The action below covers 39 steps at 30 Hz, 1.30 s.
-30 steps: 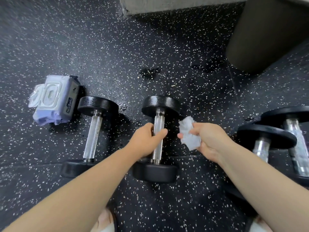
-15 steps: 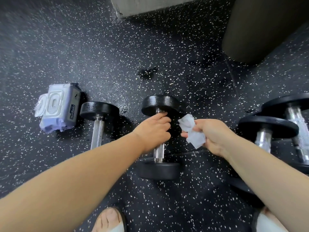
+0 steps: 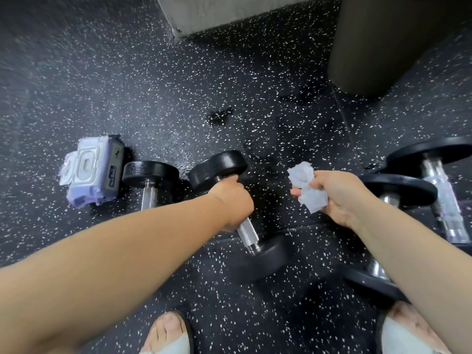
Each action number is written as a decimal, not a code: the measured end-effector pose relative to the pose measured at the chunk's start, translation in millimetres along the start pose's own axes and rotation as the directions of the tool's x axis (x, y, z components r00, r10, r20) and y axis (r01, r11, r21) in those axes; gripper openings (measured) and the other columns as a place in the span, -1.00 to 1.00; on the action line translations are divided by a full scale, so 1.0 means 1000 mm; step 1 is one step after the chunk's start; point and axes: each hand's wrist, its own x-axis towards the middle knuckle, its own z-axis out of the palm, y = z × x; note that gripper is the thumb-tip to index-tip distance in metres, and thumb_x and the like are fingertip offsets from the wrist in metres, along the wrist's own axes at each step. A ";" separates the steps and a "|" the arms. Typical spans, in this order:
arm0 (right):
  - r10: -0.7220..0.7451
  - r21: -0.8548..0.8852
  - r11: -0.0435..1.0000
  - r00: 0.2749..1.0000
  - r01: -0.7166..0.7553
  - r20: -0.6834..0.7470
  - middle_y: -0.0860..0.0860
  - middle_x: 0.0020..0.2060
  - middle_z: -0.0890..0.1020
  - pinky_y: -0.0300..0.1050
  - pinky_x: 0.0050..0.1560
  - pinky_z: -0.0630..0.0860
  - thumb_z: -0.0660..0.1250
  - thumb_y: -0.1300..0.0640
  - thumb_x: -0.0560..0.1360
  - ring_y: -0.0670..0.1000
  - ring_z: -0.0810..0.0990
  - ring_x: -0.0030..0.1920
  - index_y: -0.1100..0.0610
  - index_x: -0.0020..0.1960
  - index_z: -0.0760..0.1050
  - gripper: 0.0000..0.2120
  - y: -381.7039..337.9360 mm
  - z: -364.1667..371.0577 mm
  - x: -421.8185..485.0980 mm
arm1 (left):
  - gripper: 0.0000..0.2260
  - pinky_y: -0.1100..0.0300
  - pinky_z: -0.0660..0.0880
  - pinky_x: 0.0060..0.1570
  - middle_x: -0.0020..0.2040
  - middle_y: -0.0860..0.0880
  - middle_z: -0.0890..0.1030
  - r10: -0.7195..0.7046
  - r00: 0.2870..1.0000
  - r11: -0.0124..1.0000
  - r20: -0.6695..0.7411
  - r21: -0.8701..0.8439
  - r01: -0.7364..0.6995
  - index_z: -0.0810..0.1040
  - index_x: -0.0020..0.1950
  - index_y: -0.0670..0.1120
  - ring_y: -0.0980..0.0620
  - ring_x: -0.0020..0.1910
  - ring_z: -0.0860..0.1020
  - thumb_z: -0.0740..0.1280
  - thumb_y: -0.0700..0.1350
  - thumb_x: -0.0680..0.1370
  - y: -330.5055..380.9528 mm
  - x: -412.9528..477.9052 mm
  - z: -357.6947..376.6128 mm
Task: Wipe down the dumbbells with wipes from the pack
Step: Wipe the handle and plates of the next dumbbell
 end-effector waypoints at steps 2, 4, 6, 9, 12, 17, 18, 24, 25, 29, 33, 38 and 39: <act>-0.010 0.010 1.000 1.000 0.010 -0.014 0.14 0.01 0.64 -0.05 -0.27 0.57 0.09 0.43 0.52 0.12 0.69 -0.05 0.23 0.29 0.42 -0.61 -0.002 0.000 -0.002 | -0.93 0.05 0.28 -0.01 -0.17 0.05 0.58 -0.058 0.997 0.992 0.047 -0.110 0.063 0.59 -0.09 0.01 -0.05 -0.04 0.56 0.31 -0.06 0.48 0.002 -0.007 0.004; -0.033 0.027 0.999 0.999 0.034 -0.031 0.13 0.00 0.64 -0.05 -0.22 0.58 0.08 0.43 0.52 0.10 0.70 -0.10 0.23 0.29 0.42 -0.61 -0.005 0.000 -0.003 | -0.92 0.04 0.27 0.03 -0.19 0.04 0.56 -0.144 0.986 0.953 0.088 -0.256 0.162 0.57 -0.08 0.00 -0.06 -0.08 0.56 0.30 -0.07 0.47 0.005 -0.014 0.009; -0.059 0.039 0.997 0.997 0.062 -0.055 0.15 0.05 0.63 -0.06 -0.17 0.59 0.08 0.42 0.52 0.07 0.70 -0.15 0.21 0.30 0.42 -0.60 -0.008 0.000 -0.002 | -0.90 0.01 0.32 0.07 -0.18 0.02 0.55 -0.232 0.964 0.858 0.126 -0.441 0.264 0.53 -0.07 -0.02 -0.07 -0.08 0.55 0.31 -0.03 0.47 0.006 -0.018 0.015; -0.064 0.072 0.995 0.991 0.073 -0.115 0.15 -0.06 0.67 -0.05 -0.06 0.61 0.07 0.42 0.52 0.05 0.71 -0.19 0.14 0.19 0.48 -0.63 -0.009 -0.001 0.000 | -0.78 0.10 0.39 -0.09 -0.21 0.02 0.50 -0.321 0.924 0.588 0.210 -0.721 0.368 0.46 -0.13 -0.04 -0.06 -0.13 0.51 0.38 0.08 0.46 0.009 -0.018 0.024; -0.087 0.070 0.993 0.986 0.097 -0.145 0.14 -0.10 0.67 -0.05 -0.09 0.61 0.07 0.44 0.49 0.06 0.70 -0.19 0.12 0.09 0.48 -0.64 -0.009 0.001 0.003 | -0.74 0.23 0.38 -0.38 -0.22 -0.05 0.53 -0.396 0.871 0.161 0.291 -0.911 0.379 0.42 -0.20 -0.06 0.00 -0.30 0.50 0.42 0.07 0.46 0.018 -0.015 0.031; -0.064 0.036 0.997 0.983 0.071 -0.171 0.14 -0.10 0.68 -0.05 -0.05 0.62 0.05 0.42 0.50 0.08 0.71 -0.12 0.12 0.02 0.54 -0.64 -0.010 0.007 0.001 | -0.61 0.19 0.44 -0.28 -0.19 -0.11 0.53 -0.442 0.742 -0.397 0.503 -0.852 0.341 0.49 0.02 -0.23 -0.04 -0.28 0.47 0.40 0.10 0.50 0.042 -0.007 0.040; -0.036 0.049 0.998 0.985 0.045 -0.169 0.15 -0.12 0.67 -0.06 -0.12 0.62 0.04 0.41 0.51 0.07 0.71 -0.17 0.13 0.05 0.54 -0.63 -0.009 0.008 0.001 | -0.58 0.14 0.45 -0.21 -0.15 -0.13 0.53 -0.450 0.717 -0.449 0.533 -0.829 0.334 0.50 0.06 -0.26 -0.07 -0.23 0.48 0.39 0.09 0.50 0.045 -0.005 0.043; -0.089 -0.107 0.991 0.988 0.076 -0.123 0.22 0.00 0.65 0.10 0.08 0.58 0.22 0.32 0.44 0.21 0.67 0.00 0.17 0.13 0.49 -0.72 0.011 0.015 0.000 | -0.67 0.18 0.42 -0.26 -0.17 -0.08 0.53 -0.400 0.681 -0.615 0.613 -0.731 0.296 0.50 -0.01 -0.22 -0.02 -0.22 0.48 0.36 0.06 0.49 0.051 -0.009 0.054; -0.085 -0.118 0.991 0.988 0.070 -0.126 0.22 0.02 0.65 0.08 0.07 0.57 0.24 0.28 0.44 0.23 0.66 0.02 0.16 0.12 0.50 -0.74 0.012 0.017 -0.001 | -0.66 0.20 0.41 -0.28 -0.17 -0.08 0.53 -0.392 0.691 -0.610 0.608 -0.734 0.300 0.51 0.01 -0.23 -0.01 -0.23 0.48 0.35 0.05 0.50 0.050 -0.012 0.054; -0.030 -0.243 0.970 0.997 0.011 -0.074 0.18 0.01 0.65 0.16 0.10 0.58 0.27 0.18 0.48 0.21 0.66 -0.01 0.17 0.19 0.48 -0.71 0.020 0.034 -0.003 | -0.60 0.18 0.39 -0.26 0.04 -0.11 0.57 -0.417 0.748 -0.449 0.517 -0.832 0.325 0.43 0.22 -0.22 -0.02 -0.15 0.48 0.29 0.05 0.54 0.050 -0.023 0.055; 0.017 -0.302 0.953 0.999 -0.002 0.046 0.21 -0.03 0.67 0.05 -0.01 0.57 0.27 0.20 0.47 0.20 0.68 -0.04 0.22 0.03 0.55 -0.82 0.030 0.053 -0.012 | -0.61 0.21 0.39 -0.04 0.14 -0.05 0.53 -0.528 0.765 -0.280 0.369 -0.926 0.253 0.33 0.33 -0.14 -0.02 0.01 0.49 0.31 -0.04 0.56 0.043 -0.030 0.054; -0.040 -0.195 0.980 0.999 0.046 0.031 0.06 -0.18 0.66 -0.27 -0.43 0.44 0.36 0.27 0.49 -0.03 0.58 -0.29 0.13 -0.08 0.61 -0.92 0.039 0.065 -0.014 | -0.68 0.14 0.41 -0.01 0.11 -0.09 0.53 -0.485 0.780 -0.409 0.396 -0.891 0.199 0.40 0.23 -0.14 -0.07 0.06 0.50 0.34 -0.08 0.54 0.037 -0.016 0.054; -0.046 -0.172 0.984 0.999 0.046 0.005 0.06 -0.16 0.67 -0.27 -0.45 0.45 0.38 0.27 0.48 -0.03 0.58 -0.29 0.12 -0.09 0.60 -0.92 0.039 0.067 -0.013 | -0.70 0.11 0.44 0.00 0.09 -0.10 0.53 -0.485 0.771 -0.457 0.414 -0.871 0.181 0.41 0.20 -0.15 -0.09 0.06 0.52 0.35 -0.09 0.53 0.036 -0.012 0.054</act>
